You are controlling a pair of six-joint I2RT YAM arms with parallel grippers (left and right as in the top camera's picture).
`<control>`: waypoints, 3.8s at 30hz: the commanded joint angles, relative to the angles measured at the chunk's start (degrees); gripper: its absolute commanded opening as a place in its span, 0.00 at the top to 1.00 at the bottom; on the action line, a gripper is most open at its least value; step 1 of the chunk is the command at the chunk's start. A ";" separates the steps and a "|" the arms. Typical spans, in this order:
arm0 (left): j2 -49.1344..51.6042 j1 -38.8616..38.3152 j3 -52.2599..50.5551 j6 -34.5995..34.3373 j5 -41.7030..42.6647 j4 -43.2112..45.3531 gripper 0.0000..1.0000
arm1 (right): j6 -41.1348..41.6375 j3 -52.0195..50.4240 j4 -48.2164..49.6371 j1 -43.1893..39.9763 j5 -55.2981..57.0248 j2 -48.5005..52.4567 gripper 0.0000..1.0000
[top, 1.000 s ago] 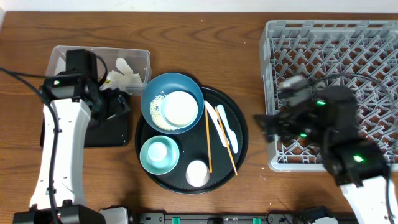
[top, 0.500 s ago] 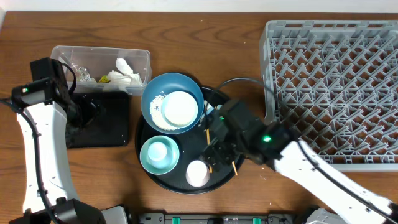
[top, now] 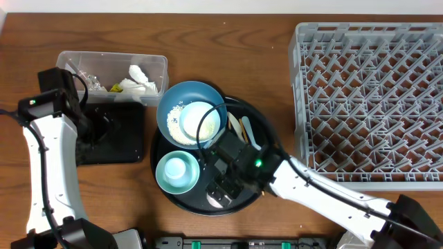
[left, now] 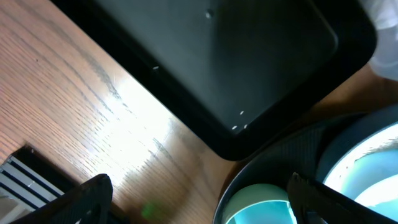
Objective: Sort waste into correct bins and load items into the dishwasher rack
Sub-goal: 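Grasp the pink cup on the round tray with the right gripper, then carry the pink cup to the rack and place it upside down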
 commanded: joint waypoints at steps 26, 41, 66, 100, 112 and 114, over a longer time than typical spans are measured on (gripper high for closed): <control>-0.09 0.17 -0.68 -0.52 -0.52 0.46 0.09 | 3.04 1.62 2.49 4.42 5.75 6.27 0.51; -0.09 0.17 -0.68 -0.52 -0.52 0.46 0.08 | 1.88 13.49 -6.86 -8.87 5.75 -3.04 0.65; -0.09 0.17 -0.68 -0.52 -0.52 0.92 0.09 | -3.26 25.66 -4.63 -74.34 11.54 -5.51 0.69; -0.09 0.11 -0.68 -0.26 -0.50 1.07 0.09 | 0.59 29.94 13.33 -89.61 12.24 21.88 0.32; -0.09 0.11 -0.68 0.85 -0.50 1.03 0.08 | -2.16 30.08 11.96 -88.04 -8.44 16.00 0.01; -0.09 0.11 -0.68 0.83 -0.50 1.05 0.08 | -2.69 30.08 9.68 -86.20 -8.87 13.46 0.01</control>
